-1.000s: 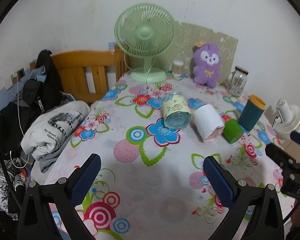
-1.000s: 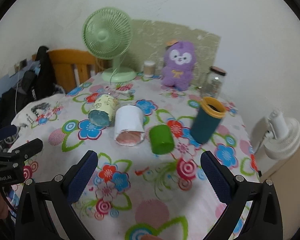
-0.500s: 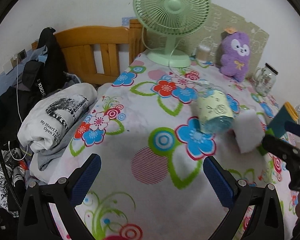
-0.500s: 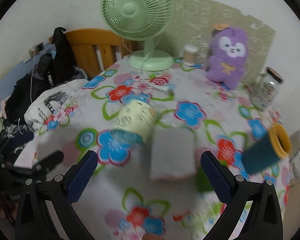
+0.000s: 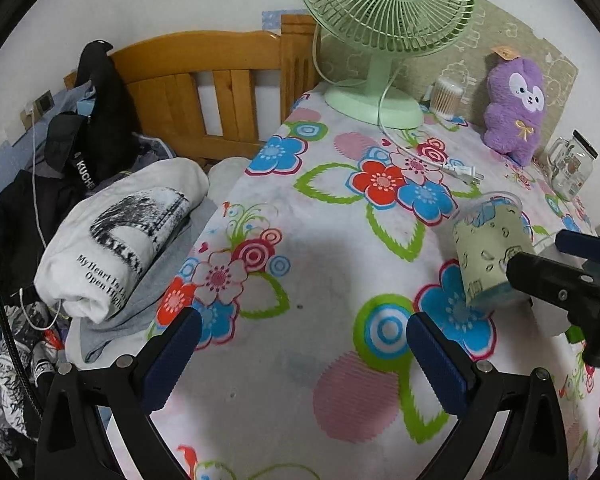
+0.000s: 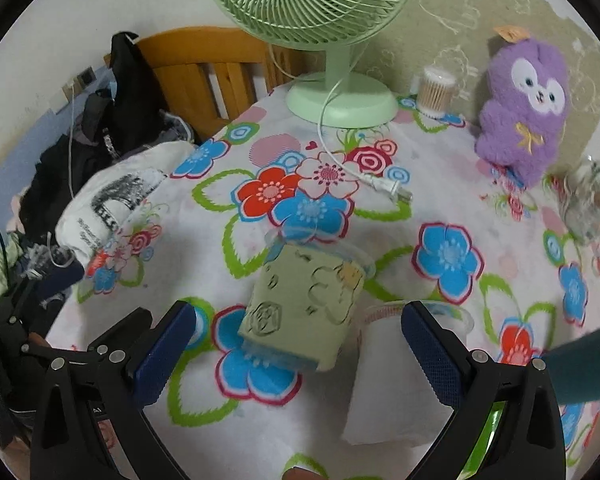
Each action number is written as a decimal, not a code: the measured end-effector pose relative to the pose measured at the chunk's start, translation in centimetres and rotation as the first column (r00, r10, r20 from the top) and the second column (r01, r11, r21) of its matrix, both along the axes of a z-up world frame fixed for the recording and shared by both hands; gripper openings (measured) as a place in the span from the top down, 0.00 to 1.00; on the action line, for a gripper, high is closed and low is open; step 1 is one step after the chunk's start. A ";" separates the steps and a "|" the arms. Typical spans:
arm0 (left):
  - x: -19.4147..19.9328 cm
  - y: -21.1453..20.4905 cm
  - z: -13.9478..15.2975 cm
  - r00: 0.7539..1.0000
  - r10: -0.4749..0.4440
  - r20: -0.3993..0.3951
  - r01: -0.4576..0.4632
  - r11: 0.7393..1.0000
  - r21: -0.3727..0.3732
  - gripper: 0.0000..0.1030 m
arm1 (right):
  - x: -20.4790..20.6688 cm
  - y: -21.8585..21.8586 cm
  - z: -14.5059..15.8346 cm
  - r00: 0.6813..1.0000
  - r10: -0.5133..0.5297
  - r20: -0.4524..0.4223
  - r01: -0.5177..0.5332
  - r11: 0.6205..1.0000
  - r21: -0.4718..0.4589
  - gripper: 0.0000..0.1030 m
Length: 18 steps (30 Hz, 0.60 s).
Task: Flip cup upside down
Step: 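Move the right gripper to the green-sleeved clear cup and close on it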
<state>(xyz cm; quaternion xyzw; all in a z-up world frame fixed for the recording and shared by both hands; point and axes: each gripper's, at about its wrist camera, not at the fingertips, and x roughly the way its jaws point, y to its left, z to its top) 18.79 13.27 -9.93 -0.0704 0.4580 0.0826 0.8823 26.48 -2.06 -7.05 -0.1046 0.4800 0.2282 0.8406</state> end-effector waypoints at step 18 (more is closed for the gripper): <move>3.2 -1.6 -0.5 0.992 -0.128 -0.013 0.128 0.990 0.065 0.00 | 2.8 1.0 -1.4 0.996 -0.042 -0.083 0.034 0.995 -0.094 0.00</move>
